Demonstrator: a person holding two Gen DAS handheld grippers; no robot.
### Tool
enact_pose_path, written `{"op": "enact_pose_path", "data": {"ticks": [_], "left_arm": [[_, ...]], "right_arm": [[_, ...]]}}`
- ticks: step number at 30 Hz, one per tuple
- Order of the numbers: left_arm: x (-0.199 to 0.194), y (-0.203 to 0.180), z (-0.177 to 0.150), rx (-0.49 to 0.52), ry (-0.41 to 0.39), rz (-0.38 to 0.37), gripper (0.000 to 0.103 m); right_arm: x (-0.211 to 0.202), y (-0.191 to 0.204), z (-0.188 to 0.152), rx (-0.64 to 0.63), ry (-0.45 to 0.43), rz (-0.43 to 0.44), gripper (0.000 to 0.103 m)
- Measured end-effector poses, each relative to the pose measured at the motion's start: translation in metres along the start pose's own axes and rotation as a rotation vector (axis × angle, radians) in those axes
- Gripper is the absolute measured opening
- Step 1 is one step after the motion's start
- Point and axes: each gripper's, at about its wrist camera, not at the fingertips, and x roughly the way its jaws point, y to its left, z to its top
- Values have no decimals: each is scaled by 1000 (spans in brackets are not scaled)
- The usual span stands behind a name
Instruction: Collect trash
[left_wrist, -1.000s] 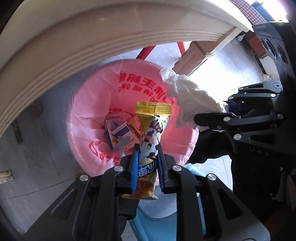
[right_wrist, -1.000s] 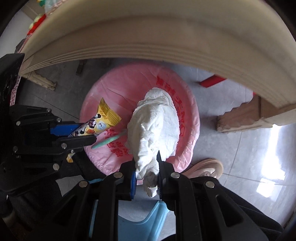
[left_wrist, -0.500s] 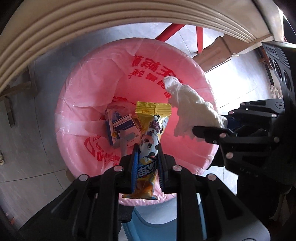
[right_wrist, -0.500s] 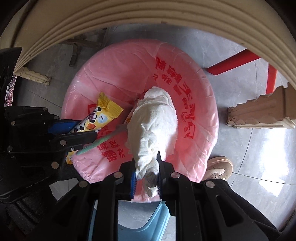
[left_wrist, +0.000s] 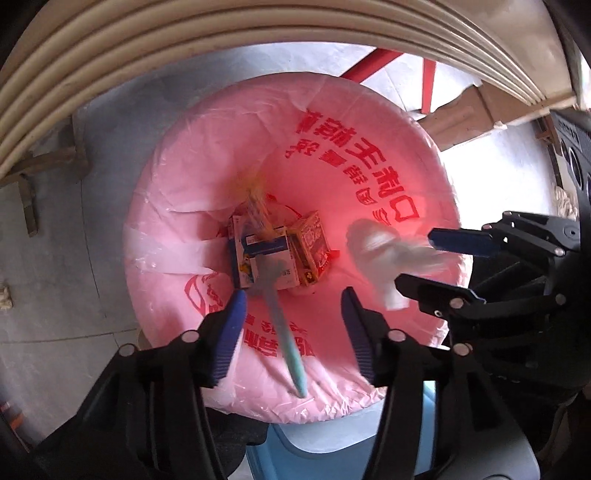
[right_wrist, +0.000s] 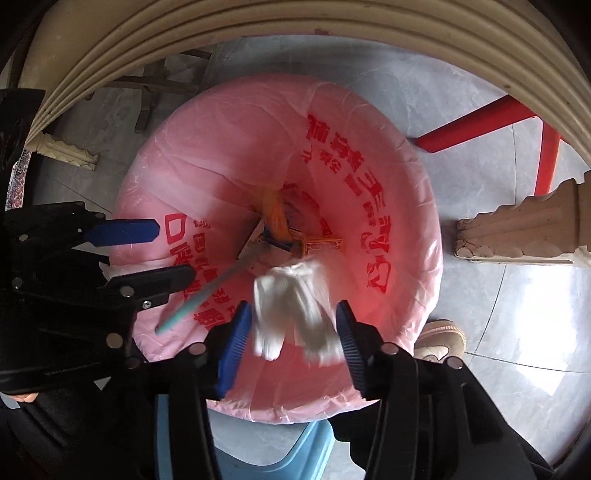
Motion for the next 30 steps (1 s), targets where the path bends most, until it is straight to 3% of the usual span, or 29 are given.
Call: {"op": "enact_pose_path", "data": {"ticks": [10,15,20,23,30], "left_arm": [[-18,-15,-5,45,-5,99,63],[-56,-32,-14,11,-108,120,64],[-98,-57,-30,-60,-225,106,68],[-124,-77,-40,-61,-292,172,73],[-200,-113,-63,-79,-498,279,74]], "right_arm": [[-13,-5,-6,13,-18,-40,53],[-44,-2,-17,12,-85,-113,59],[-95,-1,-37,45,-231,-217,65],[-129,-9,-55,99,-325,-270,71],[-235,-8,-93,174,-628,-426,83]]}}
